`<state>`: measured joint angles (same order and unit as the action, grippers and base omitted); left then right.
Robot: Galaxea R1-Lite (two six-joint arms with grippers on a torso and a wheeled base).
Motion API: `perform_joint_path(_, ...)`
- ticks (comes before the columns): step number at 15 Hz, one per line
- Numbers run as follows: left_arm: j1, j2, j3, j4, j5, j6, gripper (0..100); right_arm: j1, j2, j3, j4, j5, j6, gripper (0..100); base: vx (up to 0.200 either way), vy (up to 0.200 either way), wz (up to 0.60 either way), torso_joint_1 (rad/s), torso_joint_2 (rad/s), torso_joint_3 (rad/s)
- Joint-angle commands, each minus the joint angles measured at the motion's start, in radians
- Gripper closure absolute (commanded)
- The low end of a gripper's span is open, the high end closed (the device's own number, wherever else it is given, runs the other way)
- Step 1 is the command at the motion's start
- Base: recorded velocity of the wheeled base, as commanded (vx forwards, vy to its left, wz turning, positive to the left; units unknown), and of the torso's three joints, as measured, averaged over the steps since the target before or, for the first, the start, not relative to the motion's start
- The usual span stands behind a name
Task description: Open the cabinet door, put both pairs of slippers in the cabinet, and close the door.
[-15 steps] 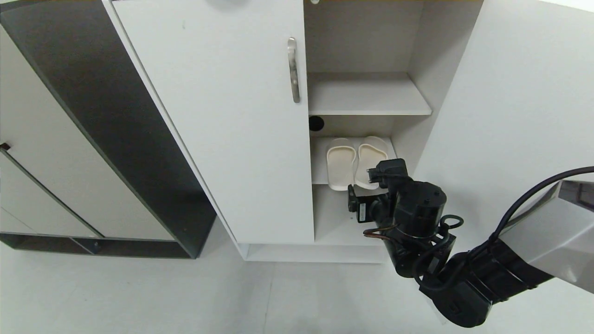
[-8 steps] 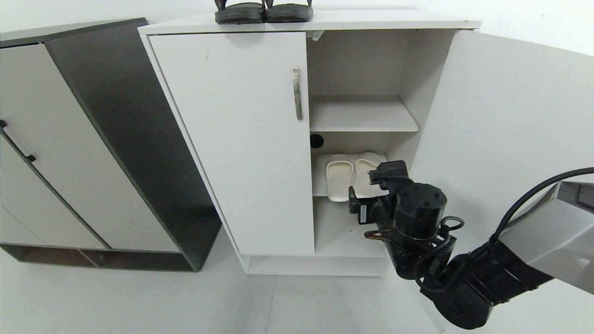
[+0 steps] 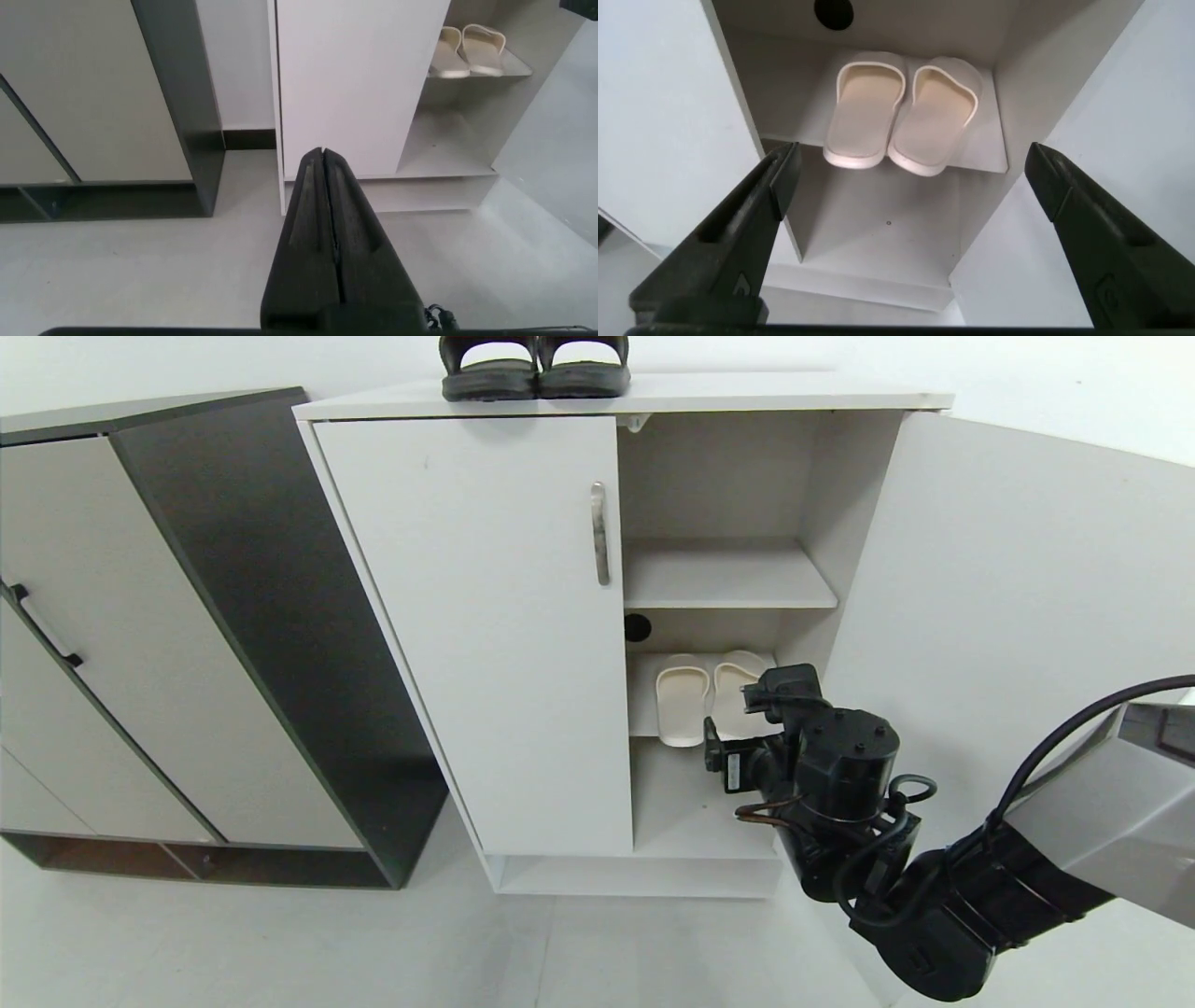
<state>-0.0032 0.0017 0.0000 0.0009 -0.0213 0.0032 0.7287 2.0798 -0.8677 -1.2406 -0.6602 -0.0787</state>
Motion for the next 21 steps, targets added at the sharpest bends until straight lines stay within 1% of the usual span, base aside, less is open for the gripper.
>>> perform_joint_path(1, 0.0, 0.001, 0.0, -0.001, 0.0, -0.002, 100, -0.009, 0.011, -0.002, 0.0, 0.001, -0.001, 0, 0.0, 0.0, 0.0, 0.0, 0.0, 0.0)
perform_joint_path(6, 0.0, 0.001, 0.0, -0.001, 0.0, -0.002, 100, -0.011, 0.016, -0.002, -0.002, 0.007, -0.001, 0, 0.0, 0.0, 0.0, 0.0, 0.0, 0.0)
perform_joint_path(15, 0.0, 0.001, 0.0, -0.001, 0.0, -0.002, 100, -0.02, 0.017, 0.01, 0.0, 0.011, -0.003, 0, 0.0, 0.2, 0.0, 0.006, 0.0, 0.005)
perform_joint_path(21, 0.0, 0.001, 0.0, -0.001, 0.0, -0.002, 100, -0.032, 0.014, 0.047, -0.016, 0.082, -0.015, 0, 0.0, 0.2, 0.0, 0.001, 0.0, 0.002)
